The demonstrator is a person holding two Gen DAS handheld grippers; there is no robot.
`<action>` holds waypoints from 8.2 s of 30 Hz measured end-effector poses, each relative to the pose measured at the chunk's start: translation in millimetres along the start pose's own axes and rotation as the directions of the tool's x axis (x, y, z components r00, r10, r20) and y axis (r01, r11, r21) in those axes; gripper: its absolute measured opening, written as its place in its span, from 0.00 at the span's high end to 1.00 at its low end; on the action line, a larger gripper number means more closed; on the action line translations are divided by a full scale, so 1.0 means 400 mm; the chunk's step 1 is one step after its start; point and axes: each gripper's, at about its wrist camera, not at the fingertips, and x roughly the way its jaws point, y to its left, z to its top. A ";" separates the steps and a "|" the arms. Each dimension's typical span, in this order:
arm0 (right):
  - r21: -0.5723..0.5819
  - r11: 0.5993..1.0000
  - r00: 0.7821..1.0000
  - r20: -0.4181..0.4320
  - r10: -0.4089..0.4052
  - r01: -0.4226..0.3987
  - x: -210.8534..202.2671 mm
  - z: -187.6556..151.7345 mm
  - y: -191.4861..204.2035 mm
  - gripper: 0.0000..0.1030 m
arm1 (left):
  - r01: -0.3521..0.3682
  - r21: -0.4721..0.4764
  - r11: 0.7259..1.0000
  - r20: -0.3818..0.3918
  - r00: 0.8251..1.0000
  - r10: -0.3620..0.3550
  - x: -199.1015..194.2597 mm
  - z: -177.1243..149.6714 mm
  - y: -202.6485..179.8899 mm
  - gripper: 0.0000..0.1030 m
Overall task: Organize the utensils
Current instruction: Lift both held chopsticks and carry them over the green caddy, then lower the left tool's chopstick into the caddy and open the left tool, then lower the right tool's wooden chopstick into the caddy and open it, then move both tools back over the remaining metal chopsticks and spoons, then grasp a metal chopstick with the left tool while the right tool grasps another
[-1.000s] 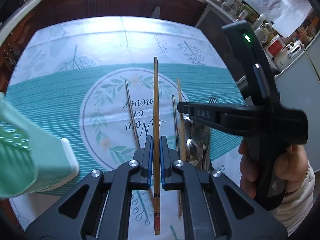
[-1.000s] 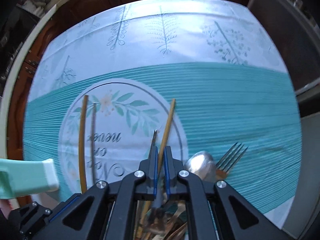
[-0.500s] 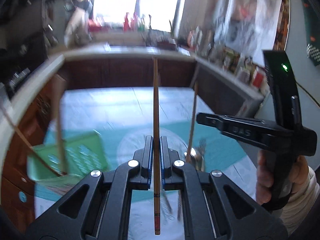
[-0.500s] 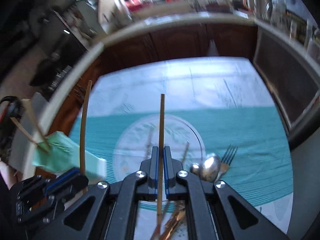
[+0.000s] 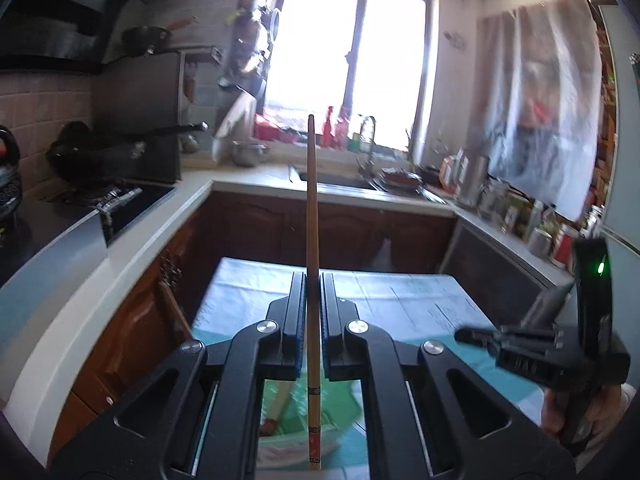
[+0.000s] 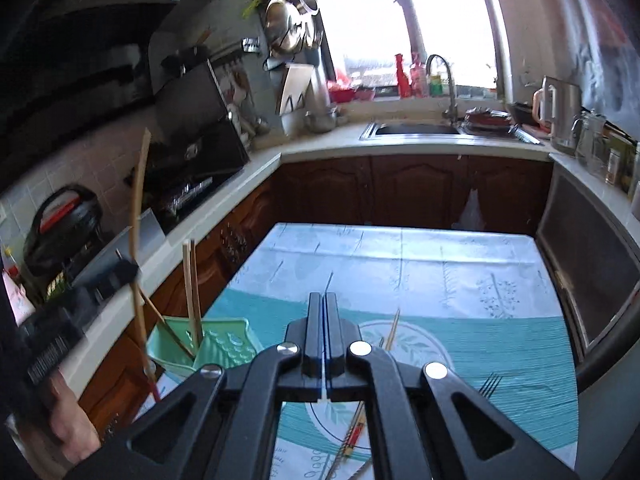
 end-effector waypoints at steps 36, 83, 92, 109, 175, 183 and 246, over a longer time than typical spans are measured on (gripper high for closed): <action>0.240 0.947 0.826 -0.561 -0.045 0.215 0.459 -0.135 -0.202 0.95 | -0.084 -0.023 0.996 -0.088 0.993 0.082 0.210 -0.209 0.085 0.93; -0.016 0.970 0.937 0.255 0.239 -0.243 -0.091 0.000 0.145 0.94 | -0.263 -0.088 0.961 -0.314 0.923 0.224 0.082 -0.304 0.083 0.40; -0.091 0.941 0.860 0.384 0.335 -0.326 -0.069 0.026 0.260 0.95 | -0.250 -0.107 0.962 -0.306 0.929 0.207 0.056 -0.326 0.116 0.40; -0.219 0.948 0.859 0.413 0.303 -0.229 0.105 -0.100 0.360 0.94 | -0.214 -0.137 0.967 -0.298 0.940 0.166 0.032 -0.371 0.147 0.40; 0.373 0.919 0.838 -0.535 0.102 0.126 0.266 -0.262 -0.335 0.73 | 0.086 0.192 0.978 -0.847 0.517 0.121 0.625 -0.561 -0.433 0.80; 0.366 0.920 0.826 -0.555 0.092 0.143 0.294 -0.260 -0.341 0.73 | 0.058 0.117 0.991 -0.844 0.532 0.069 0.605 -0.562 -0.413 0.96; 0.317 0.948 0.915 -0.394 0.090 0.043 0.223 -0.282 -0.211 0.96 | 0.134 0.057 0.989 -0.826 0.563 -0.029 0.402 -0.558 -0.300 0.92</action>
